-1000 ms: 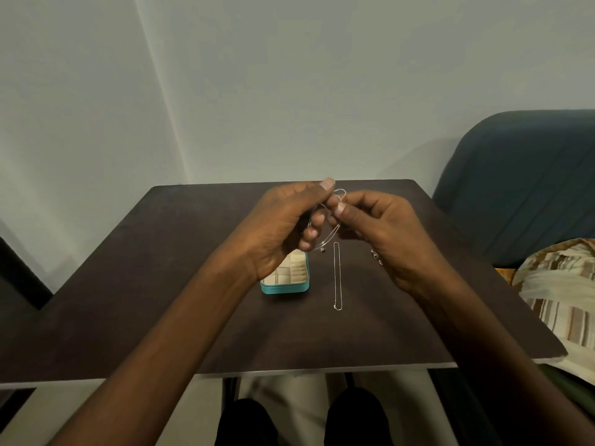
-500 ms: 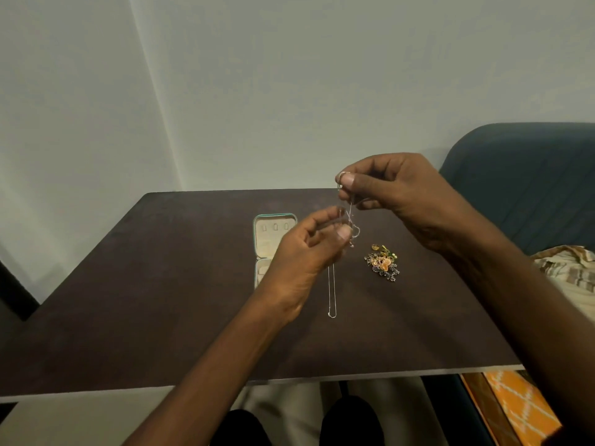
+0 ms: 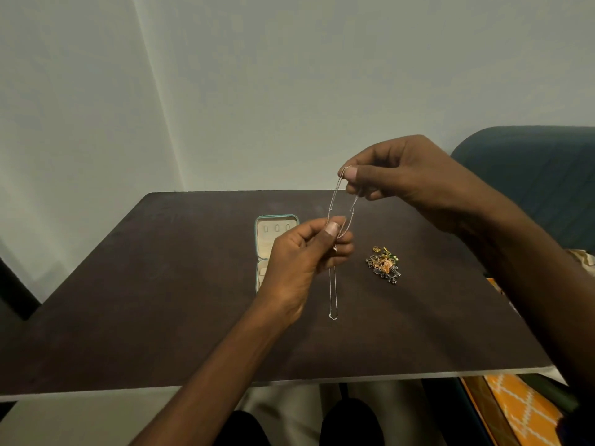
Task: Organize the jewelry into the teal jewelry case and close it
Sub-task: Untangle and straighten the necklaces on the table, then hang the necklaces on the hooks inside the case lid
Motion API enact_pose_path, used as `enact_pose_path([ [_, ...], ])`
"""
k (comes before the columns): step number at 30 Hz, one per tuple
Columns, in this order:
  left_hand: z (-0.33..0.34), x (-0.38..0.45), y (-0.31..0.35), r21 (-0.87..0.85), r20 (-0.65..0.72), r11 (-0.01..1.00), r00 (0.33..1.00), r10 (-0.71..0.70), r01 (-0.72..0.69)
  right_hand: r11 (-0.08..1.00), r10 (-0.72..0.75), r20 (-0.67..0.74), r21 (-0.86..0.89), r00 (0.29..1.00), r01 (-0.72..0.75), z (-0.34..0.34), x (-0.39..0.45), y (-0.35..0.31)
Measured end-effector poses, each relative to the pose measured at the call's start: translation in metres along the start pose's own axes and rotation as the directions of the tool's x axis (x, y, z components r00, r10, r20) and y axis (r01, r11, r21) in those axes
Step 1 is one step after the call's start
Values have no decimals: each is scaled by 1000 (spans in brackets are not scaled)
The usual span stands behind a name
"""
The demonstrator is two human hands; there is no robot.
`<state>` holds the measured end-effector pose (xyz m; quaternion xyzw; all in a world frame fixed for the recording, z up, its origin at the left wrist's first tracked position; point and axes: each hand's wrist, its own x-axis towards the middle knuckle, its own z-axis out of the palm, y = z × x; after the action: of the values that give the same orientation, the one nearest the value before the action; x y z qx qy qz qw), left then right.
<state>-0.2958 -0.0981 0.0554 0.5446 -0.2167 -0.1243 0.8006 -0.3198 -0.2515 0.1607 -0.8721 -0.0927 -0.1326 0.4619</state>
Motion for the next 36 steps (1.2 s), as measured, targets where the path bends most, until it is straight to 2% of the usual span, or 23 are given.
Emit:
enact_pose_path([
  [10,-2,-3,-6,39,9,999,999,37,-37,1000,-1,-10,-24,1000,1,-1,3,2],
  [17,-7,-2,-12,94,-25,992,996,91,-89,987,-86,-11,-140,996,83,4,5,-1],
  [26,-4,-6,-16,57,-39,995,995,88,-86,931,-153,-133,-352,979,98,11,15,6],
  [36,-25,4,-25,-53,-153,999,988,-18,10,901,-159,10,-407,987,149,30,41,6],
])
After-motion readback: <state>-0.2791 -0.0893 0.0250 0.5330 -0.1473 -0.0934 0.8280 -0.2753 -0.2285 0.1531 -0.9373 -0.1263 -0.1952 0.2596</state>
